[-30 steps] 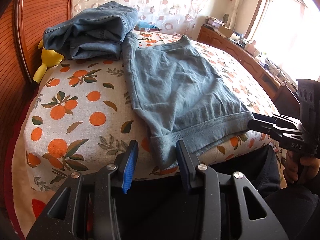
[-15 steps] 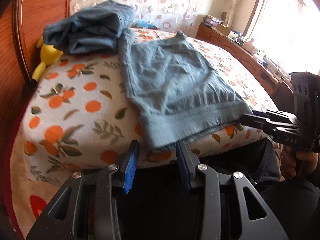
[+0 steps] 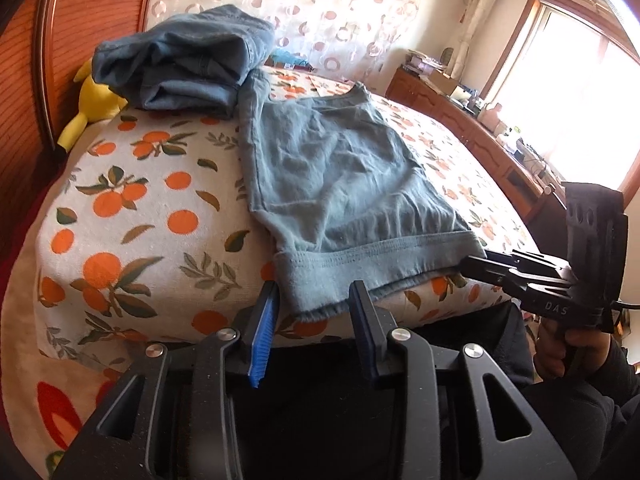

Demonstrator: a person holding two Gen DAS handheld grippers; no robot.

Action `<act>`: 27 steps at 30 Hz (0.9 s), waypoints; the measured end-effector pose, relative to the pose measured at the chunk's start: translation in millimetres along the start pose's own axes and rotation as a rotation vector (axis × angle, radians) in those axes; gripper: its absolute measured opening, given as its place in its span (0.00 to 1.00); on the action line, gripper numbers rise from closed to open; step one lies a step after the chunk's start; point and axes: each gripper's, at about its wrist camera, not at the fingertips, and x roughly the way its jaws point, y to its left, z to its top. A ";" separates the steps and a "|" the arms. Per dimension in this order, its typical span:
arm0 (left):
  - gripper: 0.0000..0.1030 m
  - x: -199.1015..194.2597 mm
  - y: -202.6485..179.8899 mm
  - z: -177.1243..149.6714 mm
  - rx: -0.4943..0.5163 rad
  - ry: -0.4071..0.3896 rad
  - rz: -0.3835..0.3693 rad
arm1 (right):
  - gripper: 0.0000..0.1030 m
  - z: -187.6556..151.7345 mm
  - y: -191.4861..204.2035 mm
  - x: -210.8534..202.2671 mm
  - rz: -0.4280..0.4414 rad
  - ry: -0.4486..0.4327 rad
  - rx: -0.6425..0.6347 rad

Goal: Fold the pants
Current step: 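Grasp the folded edge of the grey-blue pants with both tools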

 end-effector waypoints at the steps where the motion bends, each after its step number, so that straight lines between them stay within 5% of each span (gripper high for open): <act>1: 0.36 1.3 -0.4 -0.8 -0.003 0.004 -0.002 | 0.30 -0.1 -0.1 -0.3 0.000 0.000 0.000; 4: 0.36 2.8 0.4 -2.1 -0.017 0.001 -0.006 | 0.30 0.0 -0.3 -0.1 0.005 -0.002 0.001; 8: 0.14 -1.1 1.2 -0.4 -0.020 -0.020 -0.014 | 0.16 -0.4 0.0 -0.9 0.019 -0.012 -0.007; 11: 0.09 -5.2 -0.2 1.3 -0.013 -0.033 -0.028 | 0.11 -0.4 1.0 -2.5 0.029 -0.021 -0.013; 19: 0.07 -10.9 -9.5 15.4 0.012 -0.081 -0.021 | 0.07 4.2 0.1 -10.1 0.057 -0.045 -0.015; 27: 0.07 -10.4 -13.1 63.6 0.042 -0.152 -0.014 | 0.06 43.8 -7.8 -23.5 0.073 -0.118 -0.026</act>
